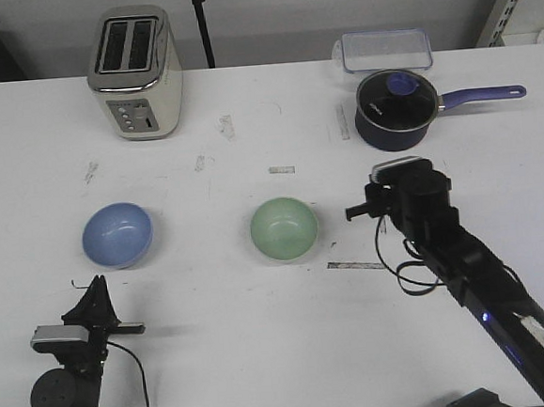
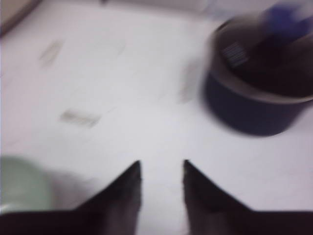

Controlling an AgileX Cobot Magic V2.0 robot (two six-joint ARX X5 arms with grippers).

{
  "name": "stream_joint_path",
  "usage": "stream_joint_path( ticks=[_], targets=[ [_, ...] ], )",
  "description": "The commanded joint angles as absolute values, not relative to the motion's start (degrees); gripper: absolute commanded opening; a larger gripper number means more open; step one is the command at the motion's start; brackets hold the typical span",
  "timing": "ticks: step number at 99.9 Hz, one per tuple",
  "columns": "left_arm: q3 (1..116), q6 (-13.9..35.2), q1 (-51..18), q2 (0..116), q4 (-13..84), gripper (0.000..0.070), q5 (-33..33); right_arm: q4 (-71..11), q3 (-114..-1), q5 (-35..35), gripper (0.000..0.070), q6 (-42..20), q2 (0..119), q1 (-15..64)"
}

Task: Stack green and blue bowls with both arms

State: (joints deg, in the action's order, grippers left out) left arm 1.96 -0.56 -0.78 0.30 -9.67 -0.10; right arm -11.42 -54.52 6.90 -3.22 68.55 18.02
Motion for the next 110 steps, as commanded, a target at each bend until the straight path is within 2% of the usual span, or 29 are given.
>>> stream_joint_path(
  ticks=[1, 15, 35, 56, 110],
  targets=[
    [0.7, -0.4, -0.8, 0.2, -10.4, 0.0001, -0.2, -7.9, -51.4, 6.7, 0.0026, -0.1, 66.2, 15.9],
    [0.7, -0.4, -0.8, 0.2, -10.4, 0.0001, -0.2, -2.6, -43.0, 3.9, 0.0018, -0.1, 58.8, 10.2],
    [0.7, -0.4, -0.8, 0.2, -10.4, 0.0001, -0.2, 4.1, -30.2, 2.3, 0.0018, 0.0, 47.9, 6.2],
    [0.7, -0.4, -0.8, 0.2, -10.4, 0.0001, -0.2, 5.5, -20.0, 2.4, 0.0018, -0.1, 36.4, 4.7],
    [0.7, -0.4, -0.8, 0.2, -10.4, 0.0001, -0.2, -0.8, -18.4, 1.5, 0.0018, 0.3, 14.2, 4.8]
  ],
)
